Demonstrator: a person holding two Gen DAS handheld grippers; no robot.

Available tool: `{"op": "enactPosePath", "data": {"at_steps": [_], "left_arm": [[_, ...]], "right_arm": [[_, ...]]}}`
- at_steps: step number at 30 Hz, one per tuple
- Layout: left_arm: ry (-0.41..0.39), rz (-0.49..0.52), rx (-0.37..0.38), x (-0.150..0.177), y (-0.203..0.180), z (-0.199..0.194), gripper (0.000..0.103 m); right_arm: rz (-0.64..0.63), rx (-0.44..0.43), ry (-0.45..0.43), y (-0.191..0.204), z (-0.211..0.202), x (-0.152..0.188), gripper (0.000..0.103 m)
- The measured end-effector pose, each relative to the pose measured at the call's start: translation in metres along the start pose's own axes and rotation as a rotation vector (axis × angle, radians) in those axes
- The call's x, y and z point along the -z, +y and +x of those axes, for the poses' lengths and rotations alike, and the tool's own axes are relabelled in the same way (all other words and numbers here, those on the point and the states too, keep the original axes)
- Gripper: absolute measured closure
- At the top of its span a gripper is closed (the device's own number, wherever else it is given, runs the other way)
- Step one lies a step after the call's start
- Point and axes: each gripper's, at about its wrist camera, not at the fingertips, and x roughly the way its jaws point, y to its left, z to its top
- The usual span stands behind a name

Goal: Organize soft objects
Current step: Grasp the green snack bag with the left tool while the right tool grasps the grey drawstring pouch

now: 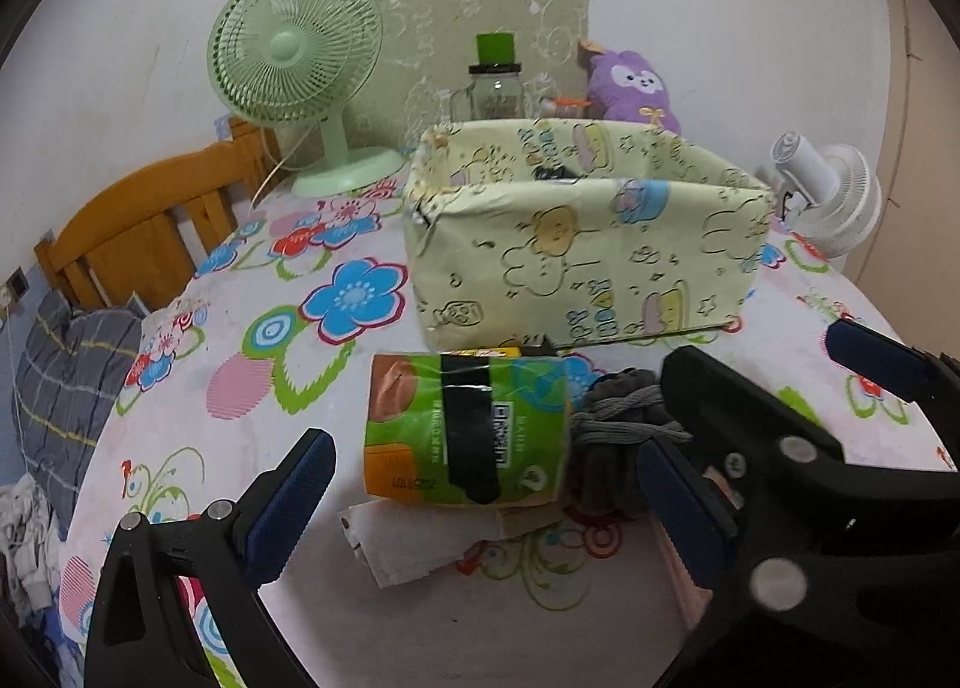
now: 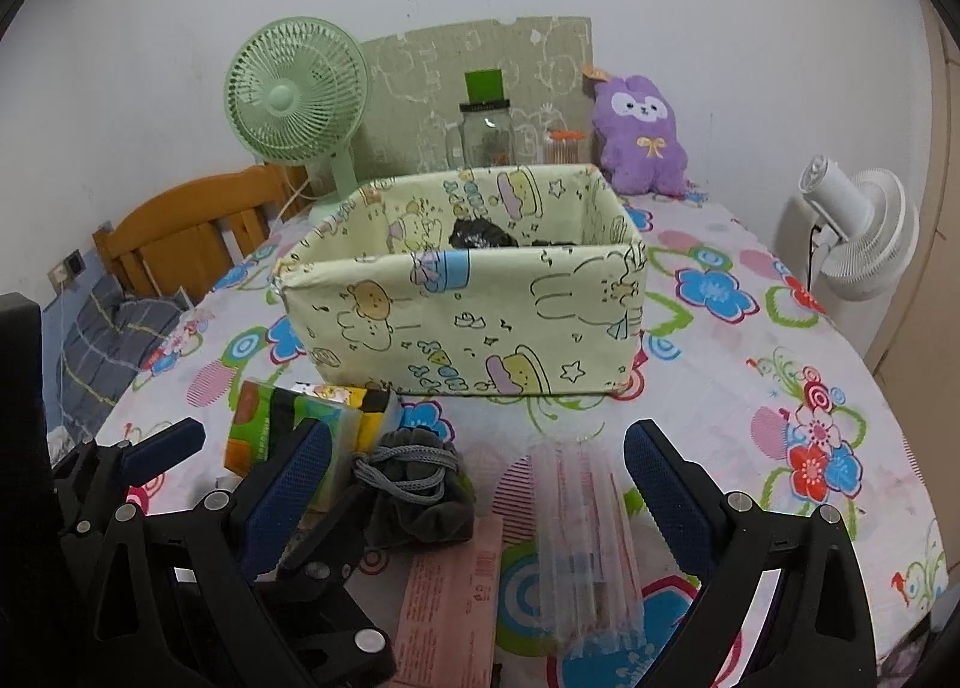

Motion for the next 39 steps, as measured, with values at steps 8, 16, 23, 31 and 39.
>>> {"op": "enactPosePath", "data": {"at_steps": [8,16,23,31,39], "left_arm": [[0.030,-0.052,-0.003,-0.002,0.013,0.016,0.007],[0.044,-0.075,0.029,0.000,0.017,0.023,0.028],[0.038,-0.070,0.046,0.004,0.017,0.017,0.030],[0.041,-0.036,0.023,0.012,0.014,0.010,0.030],[0.056,-0.011,0.018,0.013,0.009,0.018,0.030]], "right_arm": [[-0.003,0.013,0.033,0.003,0.013,0.001,0.005],[-0.016,0.012,0.066,0.008,0.023,0.002,0.010],[-0.021,0.007,0.086,0.013,0.026,0.004,0.013],[-0.042,-0.010,0.126,0.023,0.033,0.009,0.022],[-0.029,-0.030,0.170,0.023,0.047,0.012,0.037]]}}
